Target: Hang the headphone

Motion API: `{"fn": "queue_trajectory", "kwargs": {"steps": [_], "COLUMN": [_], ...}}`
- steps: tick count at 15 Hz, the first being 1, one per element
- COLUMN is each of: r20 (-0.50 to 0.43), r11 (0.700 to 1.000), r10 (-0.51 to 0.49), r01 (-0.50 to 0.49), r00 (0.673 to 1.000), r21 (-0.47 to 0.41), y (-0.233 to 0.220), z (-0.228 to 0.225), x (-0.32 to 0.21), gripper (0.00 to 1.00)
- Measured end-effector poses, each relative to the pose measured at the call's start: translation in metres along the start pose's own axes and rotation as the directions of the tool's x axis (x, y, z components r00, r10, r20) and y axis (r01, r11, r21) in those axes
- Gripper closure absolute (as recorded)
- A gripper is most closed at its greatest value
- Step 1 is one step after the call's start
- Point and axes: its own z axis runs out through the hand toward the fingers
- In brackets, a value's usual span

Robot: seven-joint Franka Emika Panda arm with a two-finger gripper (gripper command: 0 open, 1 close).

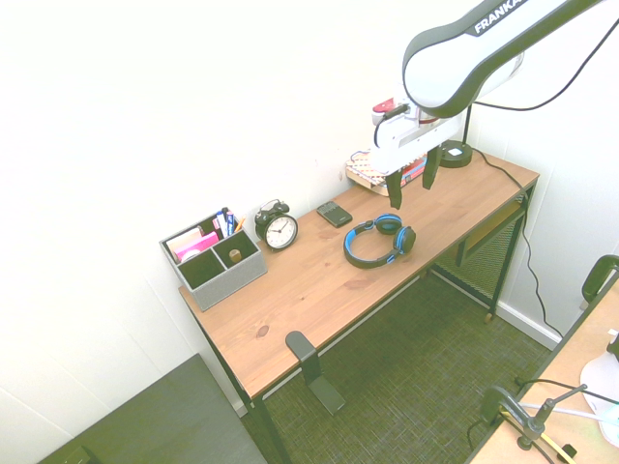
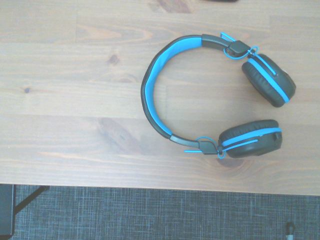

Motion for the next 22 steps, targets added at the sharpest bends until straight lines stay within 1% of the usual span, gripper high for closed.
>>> {"fn": "queue_trajectory", "kwargs": {"steps": [3,5,8,12,13,15,17,22], "r20": [0.007,-0.020,-0.053,-0.020,-0.013,-0.002,-0.010,-0.012], "r11": [1.000,1.000,1.000,0.998,0.997,0.997,0.997,0.998], "r10": [0.000,-0.010,-0.024,-0.035,-0.035,-0.021,-0.010,0.015], "r01": [0.000,0.010,0.023,0.034,0.034,0.021,0.009,-0.016], "r00": [1.000,1.000,0.998,0.999,0.999,1.000,1.000,1.000], "r21": [-0.015,-0.005,-0.020,-0.061,-0.071,-0.077,-0.080,-0.068], "y": [-0.007,-0.033,-0.075,-0.115,-0.122,-0.133,-0.139,-0.143], "z": [0.012,0.030,0.085,0.164,0.181,0.207,0.222,0.229], "x": [0.002,0.009,0.022,0.039,0.041,0.046,0.055,0.058], "gripper": [0.00,0.00,0.00,0.00,1.00,1.00,1.00,1.00]}}
